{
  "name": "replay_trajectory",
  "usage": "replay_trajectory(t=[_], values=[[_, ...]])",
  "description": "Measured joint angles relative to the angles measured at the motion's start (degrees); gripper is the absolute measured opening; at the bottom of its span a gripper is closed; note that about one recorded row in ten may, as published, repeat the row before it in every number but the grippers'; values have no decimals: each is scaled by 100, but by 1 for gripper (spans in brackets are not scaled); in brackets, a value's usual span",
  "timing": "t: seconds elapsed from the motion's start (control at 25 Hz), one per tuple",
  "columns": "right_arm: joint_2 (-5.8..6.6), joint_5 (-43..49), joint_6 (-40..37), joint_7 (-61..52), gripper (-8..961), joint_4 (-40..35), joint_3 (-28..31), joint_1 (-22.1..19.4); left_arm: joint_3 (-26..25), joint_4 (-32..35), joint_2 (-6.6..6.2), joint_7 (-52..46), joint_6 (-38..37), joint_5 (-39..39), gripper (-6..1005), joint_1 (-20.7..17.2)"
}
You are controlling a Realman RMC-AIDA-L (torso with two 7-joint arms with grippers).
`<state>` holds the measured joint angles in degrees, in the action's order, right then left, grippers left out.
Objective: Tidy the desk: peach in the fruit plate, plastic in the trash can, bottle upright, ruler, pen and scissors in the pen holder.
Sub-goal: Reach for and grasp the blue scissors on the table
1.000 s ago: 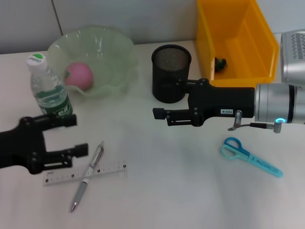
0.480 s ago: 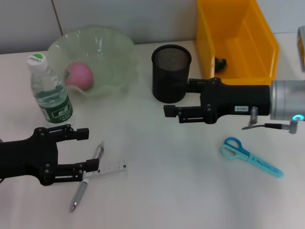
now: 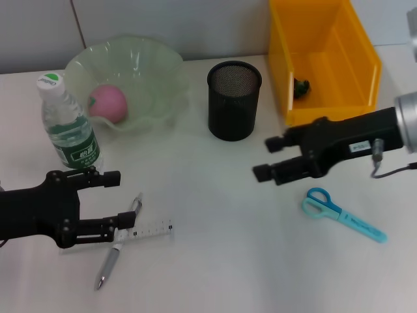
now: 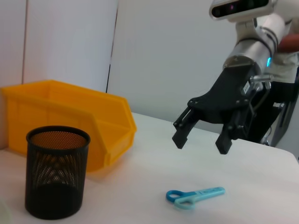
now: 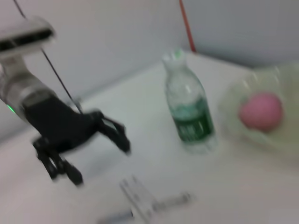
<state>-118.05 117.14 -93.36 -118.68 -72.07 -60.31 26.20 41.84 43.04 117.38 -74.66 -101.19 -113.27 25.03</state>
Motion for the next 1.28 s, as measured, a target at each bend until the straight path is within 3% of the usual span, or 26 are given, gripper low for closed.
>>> replay_trajectory(t=[0.16,0.4,0.8,1.28], values=[[4,1274,-457,-1111,763,-689,-37,247,-18,9,29,37,57,8,817,9],[-11,2735,-1090,-1800,763,-827,-76,705,0,11,40,39,100,1,817,31],[-74,3783,-1264,-2094,762,-687,-547,954,-32,11,23,18,109,-12,817,30],[-100,4245,-981,-2356,762,-278,-1273,994,-40,11,-4,89,126,-16,817,11]])
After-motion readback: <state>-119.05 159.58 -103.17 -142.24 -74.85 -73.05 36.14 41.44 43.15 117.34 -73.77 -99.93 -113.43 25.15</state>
